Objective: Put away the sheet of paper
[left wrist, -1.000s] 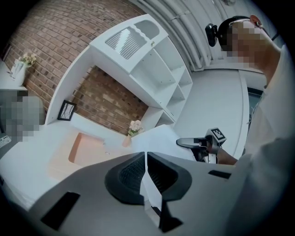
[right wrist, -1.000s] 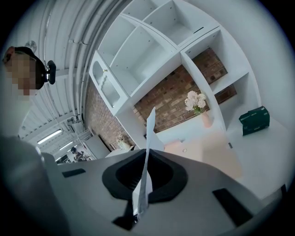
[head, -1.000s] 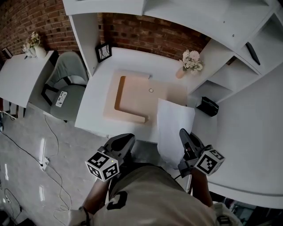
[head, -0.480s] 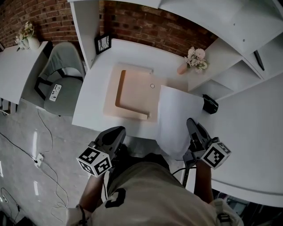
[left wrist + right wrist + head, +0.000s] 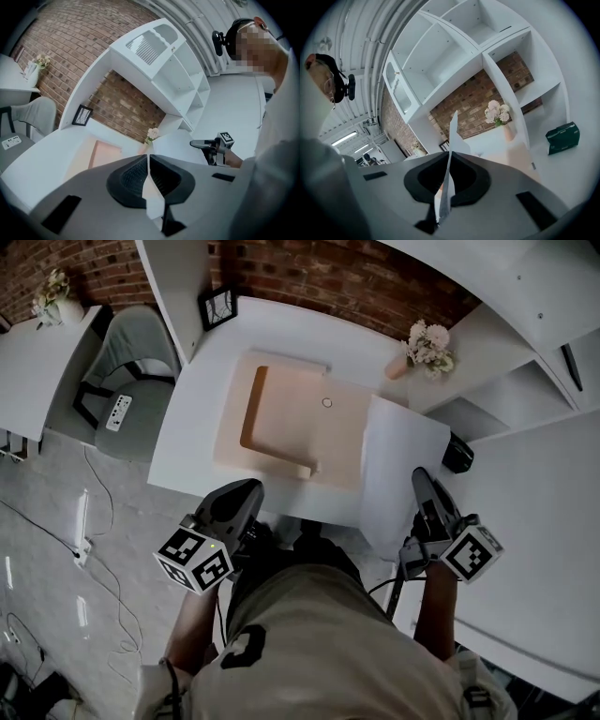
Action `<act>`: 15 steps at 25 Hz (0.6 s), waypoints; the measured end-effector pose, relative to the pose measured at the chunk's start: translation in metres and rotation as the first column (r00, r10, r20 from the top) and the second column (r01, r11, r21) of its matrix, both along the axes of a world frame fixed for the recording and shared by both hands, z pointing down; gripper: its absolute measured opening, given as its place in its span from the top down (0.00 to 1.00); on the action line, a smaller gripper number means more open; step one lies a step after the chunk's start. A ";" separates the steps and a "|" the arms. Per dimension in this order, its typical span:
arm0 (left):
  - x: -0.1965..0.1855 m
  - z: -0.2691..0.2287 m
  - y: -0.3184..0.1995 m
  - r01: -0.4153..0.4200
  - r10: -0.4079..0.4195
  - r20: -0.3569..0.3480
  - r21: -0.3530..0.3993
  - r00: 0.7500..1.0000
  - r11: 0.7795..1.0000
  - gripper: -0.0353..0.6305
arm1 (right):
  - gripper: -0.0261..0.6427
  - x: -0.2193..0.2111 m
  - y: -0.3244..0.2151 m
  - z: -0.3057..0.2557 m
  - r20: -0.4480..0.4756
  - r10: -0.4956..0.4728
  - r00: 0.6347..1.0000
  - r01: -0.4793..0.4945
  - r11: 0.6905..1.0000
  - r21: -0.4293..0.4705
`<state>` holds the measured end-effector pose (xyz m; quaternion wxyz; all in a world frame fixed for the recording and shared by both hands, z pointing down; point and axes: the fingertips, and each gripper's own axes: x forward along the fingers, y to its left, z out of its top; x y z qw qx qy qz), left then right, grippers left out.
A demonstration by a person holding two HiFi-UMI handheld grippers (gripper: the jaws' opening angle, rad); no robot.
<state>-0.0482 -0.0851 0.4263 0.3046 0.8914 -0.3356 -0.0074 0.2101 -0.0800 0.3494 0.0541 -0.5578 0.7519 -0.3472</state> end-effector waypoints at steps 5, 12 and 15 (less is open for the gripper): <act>0.016 -0.005 -0.005 0.053 -0.053 0.022 0.005 0.998 0.999 0.91 | 0.92 0.016 -0.024 0.004 0.049 -0.056 0.997 0.055 0.998 0.018; 0.032 -0.008 -0.006 0.103 -0.103 0.051 0.009 0.993 0.995 0.91 | 0.92 0.035 -0.052 0.009 0.309 -0.065 0.949 0.068 0.998 0.001; 0.037 -0.005 -0.006 0.115 -0.115 0.061 0.004 0.991 0.993 0.91 | 0.92 0.035 -0.061 0.003 0.478 -0.092 0.873 0.094 0.995 0.019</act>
